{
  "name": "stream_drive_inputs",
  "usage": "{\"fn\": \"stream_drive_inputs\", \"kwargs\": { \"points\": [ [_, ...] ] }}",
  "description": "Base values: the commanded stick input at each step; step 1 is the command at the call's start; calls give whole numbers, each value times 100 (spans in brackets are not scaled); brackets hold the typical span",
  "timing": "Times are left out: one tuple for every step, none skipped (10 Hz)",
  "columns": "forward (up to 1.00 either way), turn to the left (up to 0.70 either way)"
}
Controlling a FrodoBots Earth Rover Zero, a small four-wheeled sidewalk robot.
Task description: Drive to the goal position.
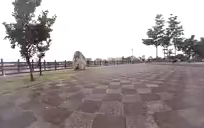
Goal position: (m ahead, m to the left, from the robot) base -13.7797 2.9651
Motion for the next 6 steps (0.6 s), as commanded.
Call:
{"fn": "stream_drive_inputs", "kwargs": {
  "points": [
    [100,0],
    [100,0],
    [100,0],
    [100,-14],
    [100,-40],
    [100,-29]
  ]
}}
